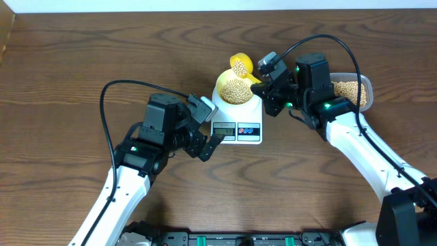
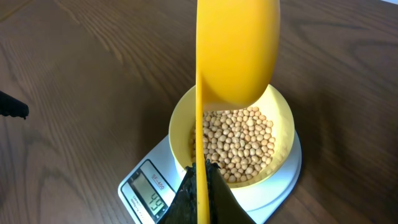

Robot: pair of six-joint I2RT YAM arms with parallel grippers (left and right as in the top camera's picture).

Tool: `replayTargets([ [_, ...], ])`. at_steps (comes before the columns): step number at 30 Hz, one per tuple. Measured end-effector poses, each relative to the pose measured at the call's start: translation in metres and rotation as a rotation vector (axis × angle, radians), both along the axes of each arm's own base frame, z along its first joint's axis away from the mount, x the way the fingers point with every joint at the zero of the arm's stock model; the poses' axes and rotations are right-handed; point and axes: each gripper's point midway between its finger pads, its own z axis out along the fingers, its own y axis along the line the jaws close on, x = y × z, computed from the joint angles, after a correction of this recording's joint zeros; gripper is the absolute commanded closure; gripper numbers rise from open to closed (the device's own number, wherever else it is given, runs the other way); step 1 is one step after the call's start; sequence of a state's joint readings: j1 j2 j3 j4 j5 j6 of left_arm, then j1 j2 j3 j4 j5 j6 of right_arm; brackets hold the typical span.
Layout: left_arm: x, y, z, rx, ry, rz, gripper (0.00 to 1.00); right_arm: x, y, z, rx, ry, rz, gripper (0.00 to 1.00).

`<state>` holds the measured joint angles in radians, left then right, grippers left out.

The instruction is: Scoop item into bowl and weigh 50g on scale

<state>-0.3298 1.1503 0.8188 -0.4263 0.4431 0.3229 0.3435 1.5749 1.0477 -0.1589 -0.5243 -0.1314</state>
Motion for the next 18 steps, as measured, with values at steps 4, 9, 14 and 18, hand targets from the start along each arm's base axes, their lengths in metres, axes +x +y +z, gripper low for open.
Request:
replayTargets([
  [4, 0.0, 0.0, 0.0, 0.0, 0.0, 0.0, 0.0, 0.0002, -0.0002, -0.0001, -0.002, -0.001, 0.0, 0.99],
  [9, 0.0, 0.0, 0.0, 0.0, 0.0, 0.0, 0.0, 0.0002, -0.0002, -0.0001, -0.002, -0.002, 0.0, 0.99],
  [14, 0.0, 0.0, 0.0, 0.0, 0.0, 0.0, 0.0, 0.0008, -0.0009, -0.0005, -0.006, -0.003, -0.005, 0.99],
  [18, 0.0, 0.0, 0.0, 0.0, 0.0, 0.0, 0.0, 0.0015, -0.0017, -0.0009, -0.007, 0.001, -0.013, 0.99],
])
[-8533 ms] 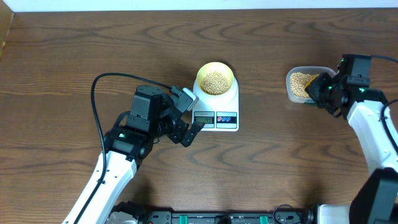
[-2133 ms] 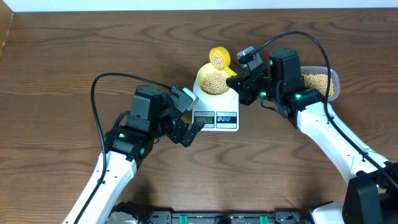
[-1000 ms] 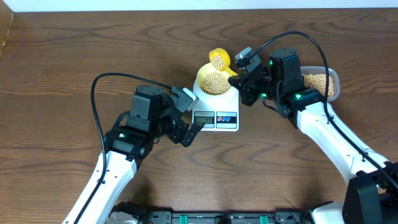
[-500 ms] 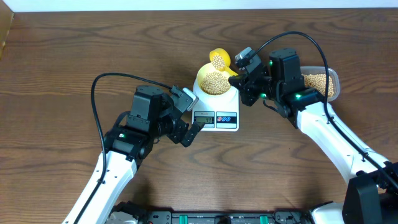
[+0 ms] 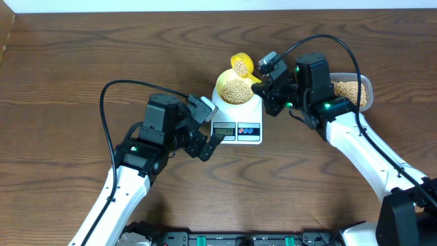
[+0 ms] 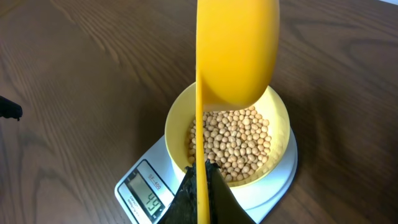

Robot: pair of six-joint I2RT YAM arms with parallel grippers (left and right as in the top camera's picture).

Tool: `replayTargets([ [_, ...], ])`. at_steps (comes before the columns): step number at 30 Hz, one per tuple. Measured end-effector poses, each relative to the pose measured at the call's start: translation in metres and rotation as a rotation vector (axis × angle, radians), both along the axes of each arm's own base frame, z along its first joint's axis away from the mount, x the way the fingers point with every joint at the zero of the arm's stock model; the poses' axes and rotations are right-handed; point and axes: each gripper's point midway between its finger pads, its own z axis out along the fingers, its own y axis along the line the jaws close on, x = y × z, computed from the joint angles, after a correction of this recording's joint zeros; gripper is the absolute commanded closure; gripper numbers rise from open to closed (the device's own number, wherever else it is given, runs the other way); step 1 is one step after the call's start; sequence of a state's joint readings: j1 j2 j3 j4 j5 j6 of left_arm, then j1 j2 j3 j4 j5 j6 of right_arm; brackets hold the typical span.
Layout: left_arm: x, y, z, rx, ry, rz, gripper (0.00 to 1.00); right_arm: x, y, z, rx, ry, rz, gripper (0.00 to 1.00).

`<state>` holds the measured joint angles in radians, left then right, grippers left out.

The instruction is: Scoop item into bowl and weigh 50g on scale

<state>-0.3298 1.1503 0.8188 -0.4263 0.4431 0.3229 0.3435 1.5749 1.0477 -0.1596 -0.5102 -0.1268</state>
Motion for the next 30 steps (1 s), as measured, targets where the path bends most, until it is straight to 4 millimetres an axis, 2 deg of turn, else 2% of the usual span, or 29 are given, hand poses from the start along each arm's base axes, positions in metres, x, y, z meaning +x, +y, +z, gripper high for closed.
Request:
replayTargets([
  [30, 0.0, 0.0, 0.0, 0.0, 0.0, 0.0, 0.0, 0.0008, -0.0008, -0.0004, 0.025, 0.04, -0.039, 0.99],
])
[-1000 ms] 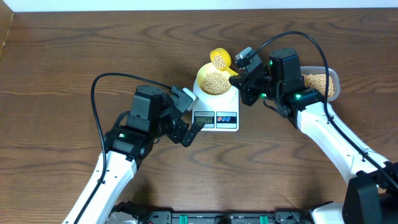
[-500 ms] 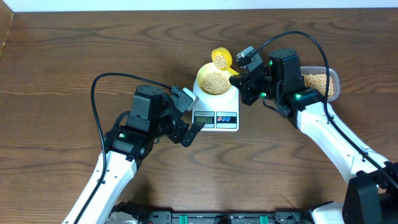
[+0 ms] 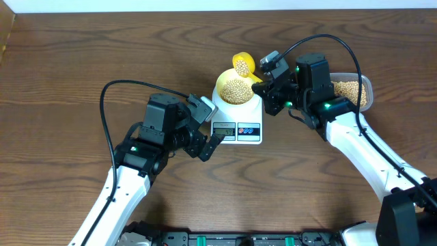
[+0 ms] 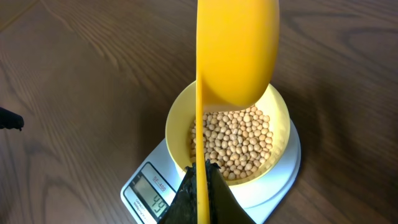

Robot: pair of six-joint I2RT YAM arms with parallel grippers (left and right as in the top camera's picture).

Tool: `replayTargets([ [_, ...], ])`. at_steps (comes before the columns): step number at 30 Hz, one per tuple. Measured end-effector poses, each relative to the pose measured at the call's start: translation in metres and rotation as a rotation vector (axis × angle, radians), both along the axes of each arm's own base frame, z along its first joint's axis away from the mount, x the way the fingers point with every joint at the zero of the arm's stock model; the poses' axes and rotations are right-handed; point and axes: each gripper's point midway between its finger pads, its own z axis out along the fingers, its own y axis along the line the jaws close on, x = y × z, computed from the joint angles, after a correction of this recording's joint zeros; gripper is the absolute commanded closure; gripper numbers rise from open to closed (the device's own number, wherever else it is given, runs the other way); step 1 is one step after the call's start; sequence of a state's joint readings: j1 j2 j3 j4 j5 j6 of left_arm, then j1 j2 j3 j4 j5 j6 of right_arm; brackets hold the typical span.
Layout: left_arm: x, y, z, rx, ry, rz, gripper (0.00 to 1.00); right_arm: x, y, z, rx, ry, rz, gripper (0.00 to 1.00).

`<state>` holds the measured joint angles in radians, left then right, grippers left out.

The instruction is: Scoop item into bowl and weigh 50g on scale

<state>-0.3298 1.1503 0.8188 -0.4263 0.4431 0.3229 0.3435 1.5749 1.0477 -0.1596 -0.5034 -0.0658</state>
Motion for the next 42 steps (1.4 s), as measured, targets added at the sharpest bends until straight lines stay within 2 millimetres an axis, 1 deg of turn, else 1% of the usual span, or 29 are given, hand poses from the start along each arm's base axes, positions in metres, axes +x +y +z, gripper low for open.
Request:
replayTargets([
  [16, 0.0, 0.0, 0.0, 0.0, 0.0, 0.0, 0.0, 0.0005, -0.0005, -0.0002, -0.002, 0.0, -0.004, 0.99],
  [22, 0.0, -0.0001, 0.0, 0.0, 0.0, 0.0, 0.0, 0.0037, -0.0041, -0.0017, -0.017, -0.003, -0.029, 0.99],
  [42, 0.0, 0.0, 0.0, 0.0, 0.0, 0.0, 0.0, 0.0019, -0.0077, -0.0072, -0.026, 0.034, -0.056, 0.99],
])
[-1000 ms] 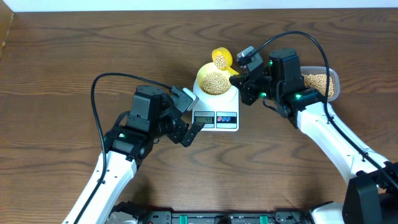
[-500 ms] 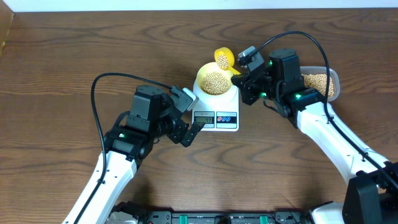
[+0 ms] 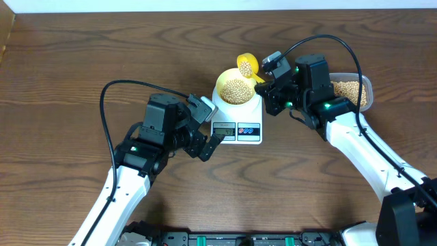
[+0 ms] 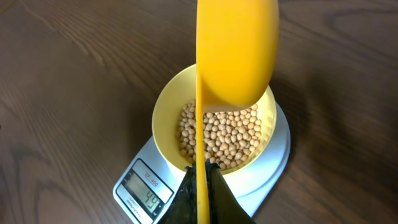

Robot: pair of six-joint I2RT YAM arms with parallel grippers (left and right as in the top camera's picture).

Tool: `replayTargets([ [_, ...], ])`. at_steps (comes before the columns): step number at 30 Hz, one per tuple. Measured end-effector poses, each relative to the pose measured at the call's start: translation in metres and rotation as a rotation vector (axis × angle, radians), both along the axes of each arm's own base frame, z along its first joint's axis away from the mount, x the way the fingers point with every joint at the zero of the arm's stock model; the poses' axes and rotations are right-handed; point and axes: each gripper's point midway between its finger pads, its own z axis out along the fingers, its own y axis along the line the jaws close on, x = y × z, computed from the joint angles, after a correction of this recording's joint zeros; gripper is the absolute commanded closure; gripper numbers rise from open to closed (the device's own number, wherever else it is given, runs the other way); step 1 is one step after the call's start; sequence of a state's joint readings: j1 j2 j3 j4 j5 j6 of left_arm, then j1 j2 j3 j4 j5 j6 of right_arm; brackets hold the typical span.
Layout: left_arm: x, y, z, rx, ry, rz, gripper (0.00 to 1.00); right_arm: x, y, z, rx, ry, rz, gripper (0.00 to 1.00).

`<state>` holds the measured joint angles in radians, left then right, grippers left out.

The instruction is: Scoop item into bowl and weigh 50g on scale

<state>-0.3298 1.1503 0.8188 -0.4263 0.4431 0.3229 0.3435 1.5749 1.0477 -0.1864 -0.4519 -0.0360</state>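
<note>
A yellow bowl (image 3: 234, 89) (image 4: 168, 124) of soybeans sits on the white scale (image 3: 235, 126) (image 4: 261, 174), whose display (image 4: 148, 190) reads 49. My right gripper (image 3: 268, 83) (image 4: 200, 171) is shut on the handle of a yellow scoop (image 3: 246, 65) (image 4: 236, 50). The scoop is held above the bowl's far rim with a few beans in it. My left gripper (image 3: 210, 145) hangs open just left of the scale's front, holding nothing.
A clear container of soybeans (image 3: 351, 91) lies at the right behind my right arm. Brown wooden table (image 3: 68, 82) stretches all around; its far edge meets a white wall.
The scoop has moved slightly right and farther back over the bowl's far rim. In the wrist view the bowl and scale sit lower and smaller. The display still reads 49.
Throughout, my right gripper held the scoop over the bean-filled bowl, the display read 49, and my left gripper stayed open beside the scale. The scoop has shifted only a little from moment to moment, ending farther back and right.
</note>
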Motion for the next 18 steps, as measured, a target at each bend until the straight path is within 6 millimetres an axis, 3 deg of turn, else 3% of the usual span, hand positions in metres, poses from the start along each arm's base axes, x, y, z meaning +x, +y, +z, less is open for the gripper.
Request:
replayTargets([
  [18, 0.0, 0.0, 0.0, 0.0, 0.0, 0.0, 0.0, 0.0017, 0.0006, 0.0014, 0.014, 0.007, -0.02, 0.99],
])
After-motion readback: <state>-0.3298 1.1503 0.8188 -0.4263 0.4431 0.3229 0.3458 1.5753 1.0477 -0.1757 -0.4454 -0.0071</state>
